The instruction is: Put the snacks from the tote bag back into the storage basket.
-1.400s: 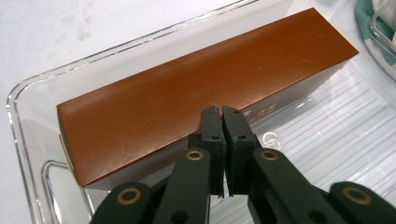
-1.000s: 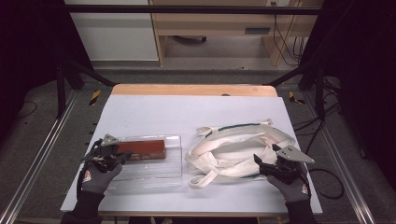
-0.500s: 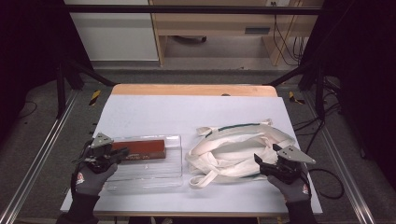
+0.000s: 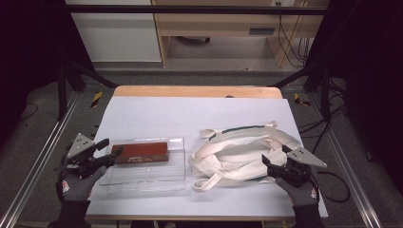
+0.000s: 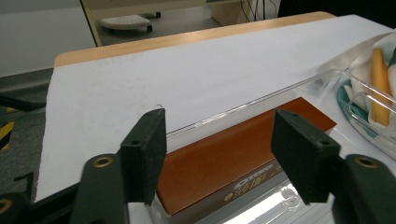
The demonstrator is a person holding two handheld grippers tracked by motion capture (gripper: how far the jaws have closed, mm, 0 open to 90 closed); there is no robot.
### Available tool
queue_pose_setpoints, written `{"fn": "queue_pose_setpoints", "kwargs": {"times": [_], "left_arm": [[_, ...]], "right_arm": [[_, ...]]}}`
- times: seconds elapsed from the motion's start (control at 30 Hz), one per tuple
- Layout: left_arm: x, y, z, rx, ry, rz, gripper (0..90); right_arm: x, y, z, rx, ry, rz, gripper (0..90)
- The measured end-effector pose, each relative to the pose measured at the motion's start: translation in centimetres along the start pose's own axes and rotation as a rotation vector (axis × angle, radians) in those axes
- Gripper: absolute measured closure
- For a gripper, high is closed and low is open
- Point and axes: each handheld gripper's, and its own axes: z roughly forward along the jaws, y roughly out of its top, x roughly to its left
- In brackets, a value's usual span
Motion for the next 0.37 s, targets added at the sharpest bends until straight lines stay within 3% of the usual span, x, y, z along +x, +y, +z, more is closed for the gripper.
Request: {"fn": "queue_pose_setpoints", "kwargs": {"times": [0.17, 0.37], "left_arm": [[1.5, -0.6, -0.7, -0.024, 0.013, -0.030, 28.9], [3.1, -1.3, -1.2, -0.037, 0.053, -0.068, 28.9]], "right_arm": [[-0.3, 0.0, -0.2, -0.005, -0.013, 0.010, 17.4], [-0.6, 0.0, -0.3, -0.015, -0.023, 0.021, 17.5]]}}
